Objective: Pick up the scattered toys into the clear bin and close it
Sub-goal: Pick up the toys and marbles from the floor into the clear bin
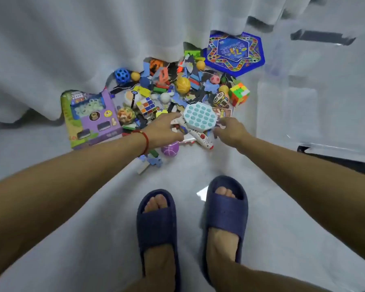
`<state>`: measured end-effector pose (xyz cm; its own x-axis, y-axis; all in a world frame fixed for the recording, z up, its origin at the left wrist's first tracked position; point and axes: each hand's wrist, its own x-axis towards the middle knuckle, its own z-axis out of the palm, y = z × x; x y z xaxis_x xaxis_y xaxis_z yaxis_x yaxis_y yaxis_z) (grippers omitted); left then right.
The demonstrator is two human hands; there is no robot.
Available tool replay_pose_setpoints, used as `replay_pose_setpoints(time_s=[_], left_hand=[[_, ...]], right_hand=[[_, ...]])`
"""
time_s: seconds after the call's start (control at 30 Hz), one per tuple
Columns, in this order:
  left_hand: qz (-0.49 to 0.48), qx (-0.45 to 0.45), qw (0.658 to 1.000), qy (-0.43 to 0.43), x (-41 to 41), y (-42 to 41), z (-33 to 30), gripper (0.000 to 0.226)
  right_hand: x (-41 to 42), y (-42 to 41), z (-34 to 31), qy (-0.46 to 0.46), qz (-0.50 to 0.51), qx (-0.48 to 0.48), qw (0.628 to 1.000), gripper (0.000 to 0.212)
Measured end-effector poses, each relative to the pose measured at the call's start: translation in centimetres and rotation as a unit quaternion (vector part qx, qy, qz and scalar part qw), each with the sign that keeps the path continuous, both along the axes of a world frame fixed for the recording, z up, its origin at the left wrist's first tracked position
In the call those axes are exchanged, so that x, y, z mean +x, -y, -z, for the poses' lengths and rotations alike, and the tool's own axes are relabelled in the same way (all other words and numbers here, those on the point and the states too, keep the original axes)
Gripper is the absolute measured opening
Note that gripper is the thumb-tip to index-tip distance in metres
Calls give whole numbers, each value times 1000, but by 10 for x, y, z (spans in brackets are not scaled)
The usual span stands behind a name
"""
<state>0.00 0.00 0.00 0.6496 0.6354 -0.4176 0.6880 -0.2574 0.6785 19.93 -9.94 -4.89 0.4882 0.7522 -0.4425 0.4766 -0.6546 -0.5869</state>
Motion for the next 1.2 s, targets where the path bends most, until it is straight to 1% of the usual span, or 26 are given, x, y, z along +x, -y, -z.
replay_pose_setpoints(time_s=[0.07,0.13,0.2,0.27,0.33,0.37,0.47,0.53,0.6,0.67,0.77,0.83,0.93,0.97,1.0,1.03,1.07,1.1,1.13,1.2], left_hand=[[-11,8,1000,18,23,-11,8,56],[-24,-26,999,12,43,-21,23,51],[-52,-83,995,4,56,-27,38,51],[-84,-96,992,3,64,-32,50,58],[-148,-108,982,43,69,-30,49,46],[-181,-121,974,64,70,-28,44,40],[-253,-141,947,141,64,-22,26,41],[-275,-165,927,193,59,-16,2,44],[-259,-190,913,251,59,-9,-29,43],[-208,-167,921,285,65,1,-59,43],[-142,-108,945,276,80,24,-97,42],[-114,-89,956,254,86,39,-109,42],[-89,-91,966,223,89,56,-110,41],[-86,-92,968,217,89,59,-108,40],[-85,-92,970,209,87,62,-106,39],[-85,-90,972,200,85,64,-104,39],[-86,-86,974,192,82,65,-102,39],[-88,-81,976,182,78,65,-99,39],[-91,-76,978,171,73,63,-96,39],[-102,-68,982,146,59,59,-86,39]], right_hand=[[5,-20,9,10,36,-18,999,40],[8,-35,22,-6,87,-31,996,36],[8,-42,35,-4,114,-34,993,30],[6,-44,39,17,136,-9,991,24],[3,-43,38,2,184,32,982,18],[1,-43,36,-21,214,66,974,20],[-8,-41,9,-84,259,189,943,31],[-12,-37,-23,-118,260,257,923,32],[-8,-31,-62,-136,256,322,901,33],[15,-17,-98,-125,287,382,870,34],[74,19,-132,-149,410,436,787,37],[110,52,-143,-186,490,427,737,32],[146,89,-134,-238,588,349,690,19],[154,96,-130,-256,598,325,686,19],[160,100,-127,-279,590,303,695,20],[164,103,-124,-306,571,285,707,27],[167,103,-121,-320,554,257,724,37],[165,102,-121,-323,540,235,740,43],[161,101,-122,-295,530,221,764,42],[146,92,-129,-163,489,215,829,33]])
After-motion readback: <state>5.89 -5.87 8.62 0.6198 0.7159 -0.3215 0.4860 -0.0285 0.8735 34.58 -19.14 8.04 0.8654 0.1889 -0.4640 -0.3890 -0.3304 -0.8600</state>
